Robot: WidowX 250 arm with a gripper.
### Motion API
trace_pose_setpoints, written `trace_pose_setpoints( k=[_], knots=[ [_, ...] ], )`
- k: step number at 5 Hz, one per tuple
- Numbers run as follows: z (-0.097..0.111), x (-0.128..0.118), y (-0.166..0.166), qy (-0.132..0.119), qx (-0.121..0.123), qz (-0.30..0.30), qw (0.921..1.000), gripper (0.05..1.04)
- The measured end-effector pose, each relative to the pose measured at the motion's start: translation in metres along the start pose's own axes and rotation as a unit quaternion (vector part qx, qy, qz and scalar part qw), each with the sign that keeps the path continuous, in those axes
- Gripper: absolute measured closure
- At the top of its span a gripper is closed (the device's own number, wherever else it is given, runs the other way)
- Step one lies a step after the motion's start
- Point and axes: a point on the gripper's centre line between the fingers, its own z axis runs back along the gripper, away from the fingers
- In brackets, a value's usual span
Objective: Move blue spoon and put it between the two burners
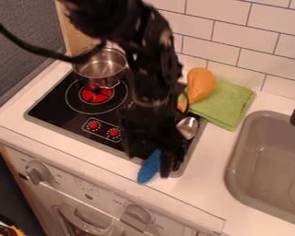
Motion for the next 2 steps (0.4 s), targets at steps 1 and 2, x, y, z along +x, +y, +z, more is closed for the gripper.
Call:
trace_pose_setpoints(
  k=[1, 2],
  knots=[
    [-0.0148, -0.0036, 0.0026, 0.018, 0.035, -0.008, 0.9992, 0.082],
    [-0.0216, -0.0033, 0.0020, 0.023, 0.054, -0.022, 0.9980, 0.138]
  ],
)
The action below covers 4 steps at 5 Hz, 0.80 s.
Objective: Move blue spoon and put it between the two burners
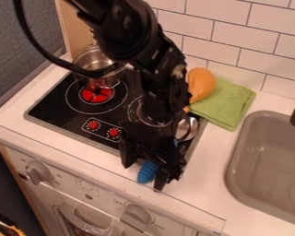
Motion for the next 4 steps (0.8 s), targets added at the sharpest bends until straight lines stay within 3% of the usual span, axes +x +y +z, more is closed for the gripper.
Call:
trace_pose_setpoints(
  k=[2, 3, 4],
  knots=[
    [0.001, 0.001, -0.001, -0.008, -0.003, 0.001, 1.0000, 0.665],
    [0.013, 0.007, 0.001, -0.028, -0.006, -0.001, 0.9996, 0.676],
    [0.043, 0.019, 0.018, -0.068, -0.001, 0.020, 0.9975, 0.676]
  ],
)
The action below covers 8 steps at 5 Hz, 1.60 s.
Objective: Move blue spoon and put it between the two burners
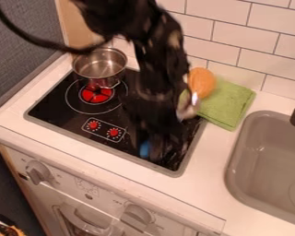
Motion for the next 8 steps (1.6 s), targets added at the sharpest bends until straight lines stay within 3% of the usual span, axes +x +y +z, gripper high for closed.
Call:
trace_pose_setpoints(
  k=[1, 2, 3, 5, 6, 7, 8],
  knots=[
    [0.019, 0.008, 0.038, -0.032, 0.018, 0.050, 0.9981, 0.676],
    [0.016, 0.016, 0.071, -0.038, 0.045, 0.091, 0.9941, 0.676],
    [-0.004, 0.031, 0.086, -0.025, 0.056, 0.098, 0.9934, 0.676],
    [-0.046, 0.047, 0.078, 0.012, 0.014, 0.063, 0.9979, 0.676],
    [-0.050, 0.048, 0.079, 0.017, 0.007, 0.059, 0.9981, 0.619],
    [-0.051, 0.046, 0.084, 0.016, -0.002, 0.065, 0.9977, 0.295],
    [-0.048, 0.044, 0.081, -0.005, -0.009, 0.056, 0.9984, 0.081]
  ],
)
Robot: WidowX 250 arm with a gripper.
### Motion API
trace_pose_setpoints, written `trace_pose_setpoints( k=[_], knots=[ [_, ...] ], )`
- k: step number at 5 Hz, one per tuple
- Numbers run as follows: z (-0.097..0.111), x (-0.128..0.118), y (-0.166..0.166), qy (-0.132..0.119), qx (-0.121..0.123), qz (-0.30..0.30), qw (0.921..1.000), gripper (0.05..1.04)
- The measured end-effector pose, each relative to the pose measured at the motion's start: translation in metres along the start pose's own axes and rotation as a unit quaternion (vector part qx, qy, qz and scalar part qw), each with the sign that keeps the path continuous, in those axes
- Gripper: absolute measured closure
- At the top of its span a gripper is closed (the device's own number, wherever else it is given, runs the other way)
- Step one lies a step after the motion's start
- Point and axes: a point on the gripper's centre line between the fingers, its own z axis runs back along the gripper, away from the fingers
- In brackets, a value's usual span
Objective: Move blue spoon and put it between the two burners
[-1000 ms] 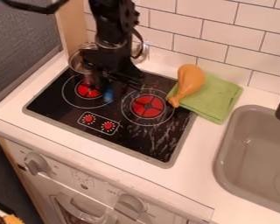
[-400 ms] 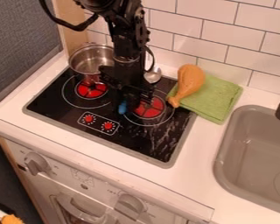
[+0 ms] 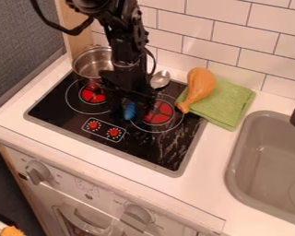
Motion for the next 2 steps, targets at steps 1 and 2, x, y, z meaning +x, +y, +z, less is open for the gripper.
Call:
trace_pose_setpoints(
  k=[1, 2],
  knots=[
    [0.026, 0.003, -0.001, -0.046, 0.005, -0.006, 0.9989, 0.077],
    [0.045, 0.005, -0.006, -0.063, 0.006, -0.003, 0.9980, 0.083]
  ],
)
